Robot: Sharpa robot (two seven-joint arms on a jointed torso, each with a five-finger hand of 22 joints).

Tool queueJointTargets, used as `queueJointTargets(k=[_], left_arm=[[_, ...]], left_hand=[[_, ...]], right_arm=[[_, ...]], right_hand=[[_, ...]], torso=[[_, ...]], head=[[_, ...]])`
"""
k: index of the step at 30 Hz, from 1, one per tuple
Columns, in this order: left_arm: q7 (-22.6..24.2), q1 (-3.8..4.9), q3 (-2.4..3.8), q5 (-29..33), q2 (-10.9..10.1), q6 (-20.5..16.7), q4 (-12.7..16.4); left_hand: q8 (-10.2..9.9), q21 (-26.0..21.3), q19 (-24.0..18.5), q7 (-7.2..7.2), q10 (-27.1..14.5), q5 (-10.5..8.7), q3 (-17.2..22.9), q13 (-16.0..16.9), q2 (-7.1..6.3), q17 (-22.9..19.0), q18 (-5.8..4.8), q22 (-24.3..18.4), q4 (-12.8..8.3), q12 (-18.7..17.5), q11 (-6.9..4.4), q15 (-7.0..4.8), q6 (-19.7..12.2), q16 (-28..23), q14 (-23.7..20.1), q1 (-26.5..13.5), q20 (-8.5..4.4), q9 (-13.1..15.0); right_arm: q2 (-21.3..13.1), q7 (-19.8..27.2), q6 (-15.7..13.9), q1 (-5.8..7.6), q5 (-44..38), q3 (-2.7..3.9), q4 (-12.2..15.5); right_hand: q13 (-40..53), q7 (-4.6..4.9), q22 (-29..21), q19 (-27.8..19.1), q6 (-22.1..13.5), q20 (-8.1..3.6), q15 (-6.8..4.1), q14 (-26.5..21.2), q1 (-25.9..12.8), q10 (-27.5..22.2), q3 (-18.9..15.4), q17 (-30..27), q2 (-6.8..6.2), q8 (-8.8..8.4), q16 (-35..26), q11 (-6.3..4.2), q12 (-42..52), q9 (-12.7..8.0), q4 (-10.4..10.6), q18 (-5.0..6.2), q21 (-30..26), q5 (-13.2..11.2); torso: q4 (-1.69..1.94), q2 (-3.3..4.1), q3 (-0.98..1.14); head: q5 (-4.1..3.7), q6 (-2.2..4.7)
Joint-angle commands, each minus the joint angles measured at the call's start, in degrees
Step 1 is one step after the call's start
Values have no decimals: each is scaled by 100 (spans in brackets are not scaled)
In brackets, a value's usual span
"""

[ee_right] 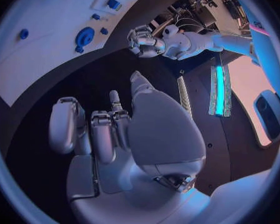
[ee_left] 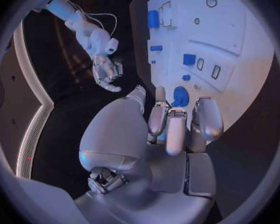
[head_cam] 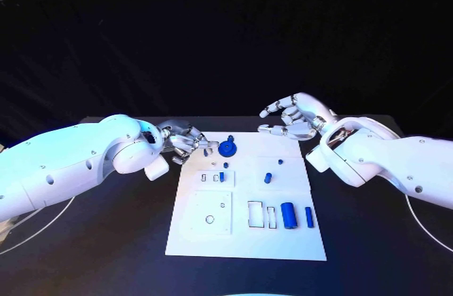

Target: Assemble the parts on the task board

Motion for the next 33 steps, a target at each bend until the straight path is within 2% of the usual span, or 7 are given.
queueJointTargets(k=[1,5,6,8,12,23,33], left_arm=[[-948,81,-46,-872,182,772,-102],[-1221,159,-128,-1082,412,948,-254],[-1276,176,-148,-1135,475,972,-301],[-1359,205,-185,-1213,579,1006,-382],[-1475,248,-246,-1377,746,1075,-524],[-1618,283,-333,-1514,1081,1335,-770],[-1646,283,-390,-1498,1275,1458,-902]], left_hand=[[53,55,44,-2,-49,-5,-67,-61,-33,671,-81,28,0,-38,42,-5,-50,42,313,-266,0,60],[87,95,72,18,-174,-4,-161,-199,-42,809,-94,99,0,-129,61,12,-132,87,362,-443,12,127],[82,121,89,55,-363,-4,-229,-410,-38,903,-102,142,-7,-268,99,39,-266,119,395,-505,31,172],[50,139,101,95,-402,-3,-264,-448,-25,942,-108,172,-7,-291,128,64,-409,132,409,-516,49,191],[83,180,149,100,-366,-2,-263,-392,50,1027,-123,255,-6,-254,137,78,-425,159,440,-521,65,230],[162,211,178,85,-333,-2,-276,-348,103,1082,-131,309,0,-223,127,75,-397,177,461,-540,74,299],[175,222,190,85,-350,-2,-291,-374,119,1075,-135,333,2,-237,127,75,-407,175,458,-573,76,316]], right_arm=[[-39,161,91,46,553,4,-67],[-48,109,107,74,601,5,-160],[-49,94,110,79,609,5,-181],[-49,68,113,85,617,5,-213],[-46,16,124,93,617,5,-255],[-38,-81,150,97,564,5,-304],[-13,-120,184,98,558,4,-344]], right_hand=[[994,9,296,-40,-50,-1,27,497,53,95,20,1123,4,34,-24,30,-25,8,-24,111,-42,27],[991,9,291,-43,-51,-1,27,496,53,92,20,1120,4,34,-26,30,-28,8,-23,113,-49,29],[991,9,291,-43,-51,-1,27,496,53,92,20,1120,4,34,-26,30,-28,8,-23,113,-49,29],[992,9,285,-47,-53,-1,27,493,52,94,19,1107,4,34,-30,30,-27,8,-23,114,-58,31],[993,9,288,-45,-54,-1,27,493,52,94,18,1105,4,34,-30,31,-26,7,-22,114,-54,33],[993,9,288,-45,-54,-1,27,493,52,94,18,1105,4,34,-30,31,-26,7,-22,114,-54,33],[994,11,280,-49,-66,-2,26,491,49,96,15,1098,2,34,-33,31,-24,6,-19,116,-69,45]], torso=[[-4,-27,9],[-2,-33,12],[-1,-33,12],[0,-35,10],[-5,-28,5],[-17,-12,-4],[0,-7,-6]], head=[[-5,-30],[8,-48],[8,-46],[8,-51],[20,-61],[17,-73],[-6,-95]])
